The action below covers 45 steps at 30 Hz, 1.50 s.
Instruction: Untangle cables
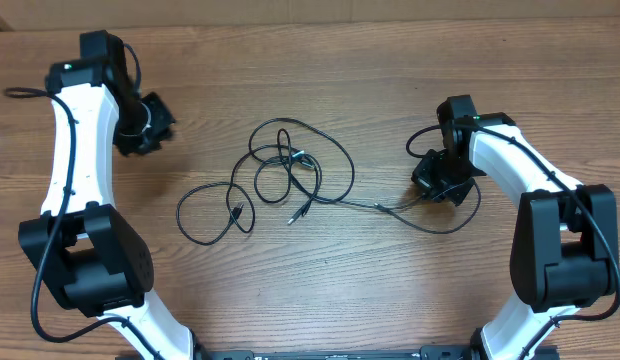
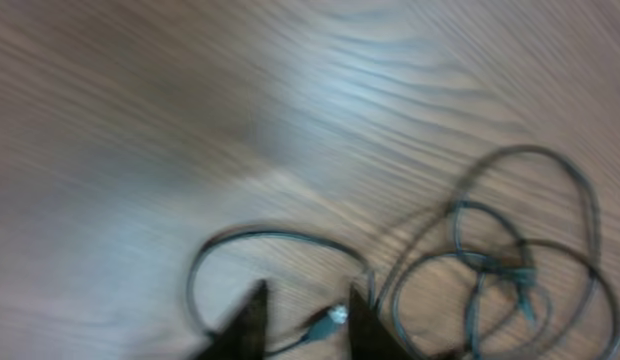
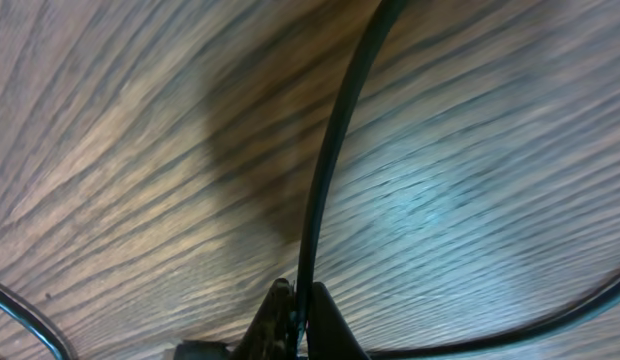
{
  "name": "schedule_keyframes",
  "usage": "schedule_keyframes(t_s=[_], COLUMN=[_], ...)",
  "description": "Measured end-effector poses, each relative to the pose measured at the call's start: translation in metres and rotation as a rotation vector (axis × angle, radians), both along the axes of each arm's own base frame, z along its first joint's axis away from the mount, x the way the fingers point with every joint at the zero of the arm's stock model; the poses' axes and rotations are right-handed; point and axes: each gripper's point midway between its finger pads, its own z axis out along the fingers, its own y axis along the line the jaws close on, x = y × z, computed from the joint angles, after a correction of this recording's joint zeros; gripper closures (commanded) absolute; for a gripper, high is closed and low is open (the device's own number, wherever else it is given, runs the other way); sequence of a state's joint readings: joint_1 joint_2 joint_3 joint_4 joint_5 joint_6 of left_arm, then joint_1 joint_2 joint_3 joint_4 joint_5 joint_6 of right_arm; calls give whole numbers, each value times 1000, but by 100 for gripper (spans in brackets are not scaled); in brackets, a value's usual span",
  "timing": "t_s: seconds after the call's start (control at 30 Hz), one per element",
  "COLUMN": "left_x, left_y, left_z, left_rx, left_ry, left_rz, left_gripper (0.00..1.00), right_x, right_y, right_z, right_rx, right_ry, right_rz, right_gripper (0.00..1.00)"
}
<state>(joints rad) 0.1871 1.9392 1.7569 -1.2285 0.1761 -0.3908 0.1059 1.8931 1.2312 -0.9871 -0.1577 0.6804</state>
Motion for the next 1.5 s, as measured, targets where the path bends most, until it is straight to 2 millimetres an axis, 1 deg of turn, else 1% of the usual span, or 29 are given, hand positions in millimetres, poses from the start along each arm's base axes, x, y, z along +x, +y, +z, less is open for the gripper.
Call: schedule_keyframes(t_s=[0.07,0.13,0.2,0.27,0.3,0.33,0.4,0.47,0.6,0.67,0.77,0.83,0.9,0.97,1.1,1.23,1.27,1.37,1.43,1.5], left_x=[5,7,8,10,11,11,10,7,-1,-6,-11,-14,-17,-20,-22,-24,-25,-29,-32,-36], left_y=[-21,-45,-73,-101,-120,-134,-166,-194,-244,-265,-289,-300,-309,-313,-316,-315,-315,-315,-317,-318], left_z=[-2,-2,-1,1,2,3,3,3,3,3,2,-6,-18,-31,-55,-78,-83,-96,-101,-106], left_rx=[-75,-131,-160,-169,-168,-165,-148,-118,-50,-33,-34,-36,-36,-35,-35,-38,-41,-48,-52,-53], left_ry=[-41,-71,-96,-127,-147,-159,-185,-206,-254,-276,-300,-294,-275,-247,-192,-140,-127,-92,-73,-55], left_rz=[-105,-214,-329,-433,-497,-543,-641,-725,-862,-912,-964,-990,-1010,-1022,-1030,-1032,-1032,-1036,-1040,-1038], left_gripper=[45,41,39,34,32,30,30,30,32,32,32,31,31,31,34,38,41,45,48,49], right_x=[0,0,0,-1,-1,-1,-1,-1,-1,-1,-1,0,1,1,1,2,2,2,2,2], right_y=[0,1,1,1,1,1,1,1,2,5,13,20,30,38,46,49,50,51,51,51], right_z=[0,0,0,0,0,0,0,0,0,1,3,5,8,11,15,16,16,17,17,17], right_rx=[2,3,3,3,3,3,3,3,10,29,76,123,184,234,286,307,310,317,319,320], right_ry=[1,1,1,2,2,2,2,2,1,-3,-11,-25,-40,-48,-59,-69,-71,-72,-73,-73], right_rz=[0,1,2,3,3,3,3,3,11,34,75,112,150,176,203,214,216,220,221,223], right_gripper=[96,96,96,96,96,96,96,96,96,96,96,96,96,96,96,96,96,96,96,96])
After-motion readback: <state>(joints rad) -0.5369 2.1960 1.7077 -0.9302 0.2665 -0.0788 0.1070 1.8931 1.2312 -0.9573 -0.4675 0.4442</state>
